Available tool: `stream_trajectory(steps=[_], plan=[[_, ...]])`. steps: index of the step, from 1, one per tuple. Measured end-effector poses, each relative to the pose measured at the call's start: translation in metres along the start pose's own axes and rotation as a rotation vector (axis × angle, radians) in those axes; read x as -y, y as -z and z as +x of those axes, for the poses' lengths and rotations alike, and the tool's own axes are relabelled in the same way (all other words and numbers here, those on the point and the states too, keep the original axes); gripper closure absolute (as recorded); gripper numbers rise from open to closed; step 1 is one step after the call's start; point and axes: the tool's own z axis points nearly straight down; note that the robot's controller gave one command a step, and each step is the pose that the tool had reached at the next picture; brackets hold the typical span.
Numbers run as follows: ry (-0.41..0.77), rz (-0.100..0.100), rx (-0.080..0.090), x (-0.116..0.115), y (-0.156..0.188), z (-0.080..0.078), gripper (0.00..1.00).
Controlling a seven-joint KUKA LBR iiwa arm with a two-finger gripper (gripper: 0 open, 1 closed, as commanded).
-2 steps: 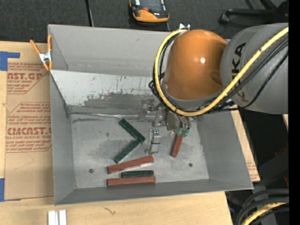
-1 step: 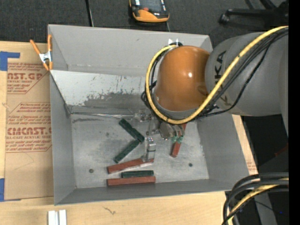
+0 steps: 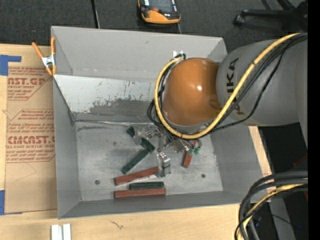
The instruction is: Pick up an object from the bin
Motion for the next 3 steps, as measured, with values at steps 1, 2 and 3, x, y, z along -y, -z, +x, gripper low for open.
stream_trajectory(steps=[1,2,3], plan=[[0.104,0.0,0.001,0.018,-0.03,-0.003,0.0],[0.326,0.001,0.003,0.025,-0.076,-0.027,0.0],[0.429,0.0,0.004,0.028,-0.094,-0.036,1.0]])
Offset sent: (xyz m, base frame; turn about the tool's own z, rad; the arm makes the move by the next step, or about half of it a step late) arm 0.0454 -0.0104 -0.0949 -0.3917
